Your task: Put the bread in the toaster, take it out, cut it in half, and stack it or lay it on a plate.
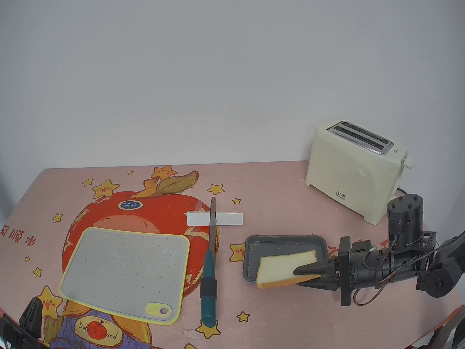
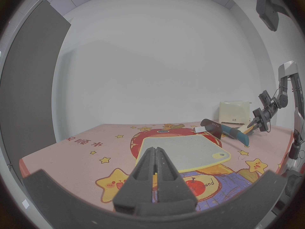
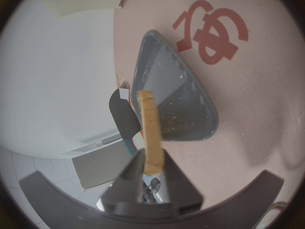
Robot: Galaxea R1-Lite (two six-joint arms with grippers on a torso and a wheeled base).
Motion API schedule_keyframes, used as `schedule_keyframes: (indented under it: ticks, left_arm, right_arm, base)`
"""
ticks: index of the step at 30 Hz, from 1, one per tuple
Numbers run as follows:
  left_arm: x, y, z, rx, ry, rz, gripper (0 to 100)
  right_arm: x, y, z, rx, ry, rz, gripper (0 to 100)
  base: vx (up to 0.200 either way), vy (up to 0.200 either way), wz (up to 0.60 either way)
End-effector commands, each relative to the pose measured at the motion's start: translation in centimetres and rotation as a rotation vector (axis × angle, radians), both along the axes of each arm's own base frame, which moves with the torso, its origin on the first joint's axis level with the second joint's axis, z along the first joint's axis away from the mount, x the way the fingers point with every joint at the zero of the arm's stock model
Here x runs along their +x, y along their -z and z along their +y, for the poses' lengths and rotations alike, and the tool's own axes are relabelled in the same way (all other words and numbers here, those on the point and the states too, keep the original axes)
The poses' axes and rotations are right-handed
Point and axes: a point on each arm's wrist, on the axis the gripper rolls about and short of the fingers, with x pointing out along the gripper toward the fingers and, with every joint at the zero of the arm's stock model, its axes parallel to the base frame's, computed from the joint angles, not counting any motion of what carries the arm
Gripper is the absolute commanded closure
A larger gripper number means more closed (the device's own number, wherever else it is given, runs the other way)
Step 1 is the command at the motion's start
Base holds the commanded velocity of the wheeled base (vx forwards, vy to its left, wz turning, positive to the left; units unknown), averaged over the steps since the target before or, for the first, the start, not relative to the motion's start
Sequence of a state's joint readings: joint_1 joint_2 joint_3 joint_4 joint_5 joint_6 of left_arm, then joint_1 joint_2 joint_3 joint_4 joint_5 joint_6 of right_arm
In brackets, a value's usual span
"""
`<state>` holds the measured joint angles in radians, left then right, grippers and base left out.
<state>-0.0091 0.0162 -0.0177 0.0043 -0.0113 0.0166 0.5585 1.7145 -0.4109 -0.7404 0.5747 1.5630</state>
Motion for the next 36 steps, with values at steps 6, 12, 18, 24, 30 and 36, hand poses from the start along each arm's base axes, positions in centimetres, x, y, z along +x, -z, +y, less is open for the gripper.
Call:
schedule_keyframes:
  ticks: [6,12,18,24,30,36]
  left_arm:
    - [0.1,0.4,0.0,0.000,0.000,0.017,100]
    - [0.1,0.4,0.0,0.000,0.000,0.017,100]
    - [0.1,0.4,0.0,0.000,0.001,0.017,100]
    - [0.1,0.4,0.0,0.000,0.000,0.017,100]
    - [0.1,0.4,0.0,0.000,0.000,0.017,100]
    - [0.1,0.4,0.0,0.000,0.001,0.017,100]
  right_arm:
    - [-0.1,0.2,0.0,-0.005,-0.003,0.009,100]
    - [-0.5,-0.6,0.2,0.012,-0.019,-0.028,100]
    - [-2.3,-4.4,-0.3,0.091,-0.045,-0.165,100]
    - [-3.4,-5.2,-1.2,0.023,-0.111,-0.347,100]
    - [-3.8,-5.6,-1.5,-0.116,-0.117,-0.475,100]
    - [-5.1,-4.2,-1.2,-0.366,-0.166,-0.709,100]
  base:
    - [0.000,0.000,0.00]
    - [0.000,0.000,0.00]
    - [0.000,0.000,0.00]
    - [0.000,0.000,0.00]
    - [0.000,0.000,0.00]
    - [0.000,0.000,0.00]
